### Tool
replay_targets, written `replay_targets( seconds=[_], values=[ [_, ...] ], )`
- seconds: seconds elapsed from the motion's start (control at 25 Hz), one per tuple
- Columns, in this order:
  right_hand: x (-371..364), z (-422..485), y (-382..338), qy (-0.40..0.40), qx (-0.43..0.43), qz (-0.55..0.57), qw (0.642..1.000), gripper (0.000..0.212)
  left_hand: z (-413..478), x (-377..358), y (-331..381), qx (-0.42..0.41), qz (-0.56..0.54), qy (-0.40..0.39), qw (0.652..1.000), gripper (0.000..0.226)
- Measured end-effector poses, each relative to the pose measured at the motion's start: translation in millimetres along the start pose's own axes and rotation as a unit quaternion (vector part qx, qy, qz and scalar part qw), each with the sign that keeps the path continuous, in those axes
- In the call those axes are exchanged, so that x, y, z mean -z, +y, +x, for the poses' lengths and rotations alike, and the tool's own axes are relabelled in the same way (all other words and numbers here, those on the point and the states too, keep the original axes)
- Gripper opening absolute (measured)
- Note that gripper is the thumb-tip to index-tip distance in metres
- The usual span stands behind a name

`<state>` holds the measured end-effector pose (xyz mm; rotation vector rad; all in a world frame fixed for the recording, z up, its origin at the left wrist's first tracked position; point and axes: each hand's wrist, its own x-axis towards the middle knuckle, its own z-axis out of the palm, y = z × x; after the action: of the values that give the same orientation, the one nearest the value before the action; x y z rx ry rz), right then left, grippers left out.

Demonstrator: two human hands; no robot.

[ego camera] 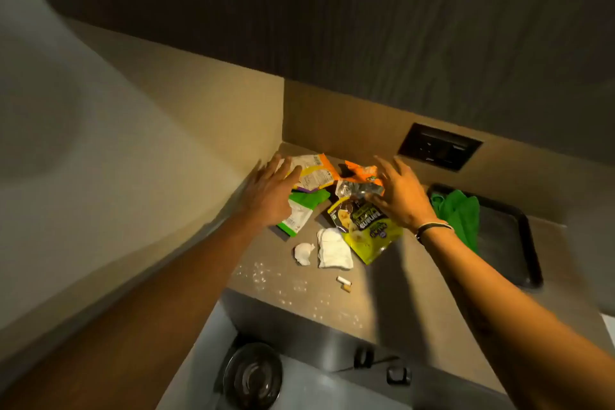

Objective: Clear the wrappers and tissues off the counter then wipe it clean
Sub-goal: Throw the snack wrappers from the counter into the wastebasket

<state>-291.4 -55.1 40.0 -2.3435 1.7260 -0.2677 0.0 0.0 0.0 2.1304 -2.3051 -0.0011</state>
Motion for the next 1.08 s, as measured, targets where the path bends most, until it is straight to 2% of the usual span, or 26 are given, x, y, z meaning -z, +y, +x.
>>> replay_targets(
  seconds=[0.12, 0.28, 0.36, 0.52, 0.6, 0.72, 0.8, 0.88, 0.96, 1.08],
  values=[
    [-18, 30, 10, -0.064, 0.012, 0.003, 0.998, 0.086, 17, -22, -10, 0.008, -0.044, -0.070, 0.997, 0.091],
    [-43, 55, 12, -0.019, 0.035, 0.037, 0.999, 0.048, 27, -29, -12, 0.035, -0.079, -0.028, 0.996, 0.062],
    [-46, 59, 12, 0.030, 0.042, 0.035, 0.998, 0.038, 28, -22, -5, 0.038, -0.094, 0.004, 0.995, 0.053],
    [-38, 57, -2, 0.170, 0.074, 0.057, 0.981, 0.043, 15, -1, 4, 0.066, -0.129, 0.142, 0.979, 0.050],
    [-21, 46, -21, 0.239, 0.103, 0.122, 0.958, 0.042, 0, 13, 6, 0.076, -0.180, 0.190, 0.962, 0.047],
    [-3, -4, -52, 0.330, 0.156, 0.223, 0.904, 0.040, -50, 23, 18, 0.106, -0.259, 0.290, 0.915, 0.046],
    [-15, -69, -73, 0.326, 0.184, 0.248, 0.893, 0.048, -107, 17, 32, 0.124, -0.289, 0.344, 0.885, 0.048],
    [-41, -134, -94, 0.278, 0.210, 0.264, 0.900, 0.051, -172, 1, 50, 0.130, -0.294, 0.356, 0.877, 0.048],
    [-73, -190, -117, 0.228, 0.225, 0.274, 0.907, 0.050, -234, -18, 63, 0.150, -0.294, 0.337, 0.882, 0.049],
    [-120, -257, -141, 0.177, 0.247, 0.280, 0.911, 0.042, -316, -52, 69, 0.228, -0.318, 0.283, 0.876, 0.062]
  ],
)
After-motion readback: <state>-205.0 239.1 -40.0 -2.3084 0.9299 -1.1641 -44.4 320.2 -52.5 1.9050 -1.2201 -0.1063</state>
